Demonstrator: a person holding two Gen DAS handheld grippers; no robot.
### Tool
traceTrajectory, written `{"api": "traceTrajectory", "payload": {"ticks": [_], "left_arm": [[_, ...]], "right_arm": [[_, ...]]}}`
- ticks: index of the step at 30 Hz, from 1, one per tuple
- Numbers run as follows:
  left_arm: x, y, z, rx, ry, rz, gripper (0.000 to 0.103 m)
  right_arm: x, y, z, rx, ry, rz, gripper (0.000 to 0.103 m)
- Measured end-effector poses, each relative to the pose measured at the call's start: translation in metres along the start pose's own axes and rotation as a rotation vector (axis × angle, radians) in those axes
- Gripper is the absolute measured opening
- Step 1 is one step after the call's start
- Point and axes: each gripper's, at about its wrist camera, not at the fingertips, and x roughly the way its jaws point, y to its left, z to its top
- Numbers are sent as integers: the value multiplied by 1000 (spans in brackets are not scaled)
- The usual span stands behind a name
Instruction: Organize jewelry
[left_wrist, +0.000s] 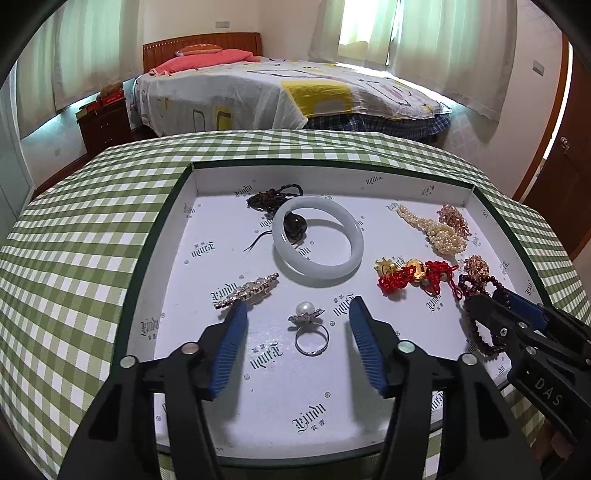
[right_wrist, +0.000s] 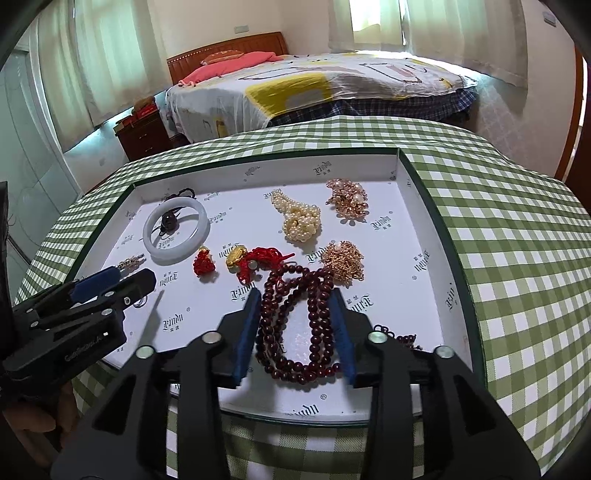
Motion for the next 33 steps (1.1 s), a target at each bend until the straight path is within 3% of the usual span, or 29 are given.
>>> {"api": "traceTrajectory", "payload": {"ticks": [7,11,23,33], "left_arm": [[-7,2,-3,0,-19,16,73],[-15,6,-6,-5,-32,22,74],[-56,11,-22,20,-81,44,78],[-116,17,-35,13,-161,68,82]], "right_arm": [[-9,0,-2,3,-14,0,58],[-16,2,-2,5,-24,3,66],[-50,15,-13,-6,-66,0,76],[-103,27,-26,-30,-120,-24,84]]}}
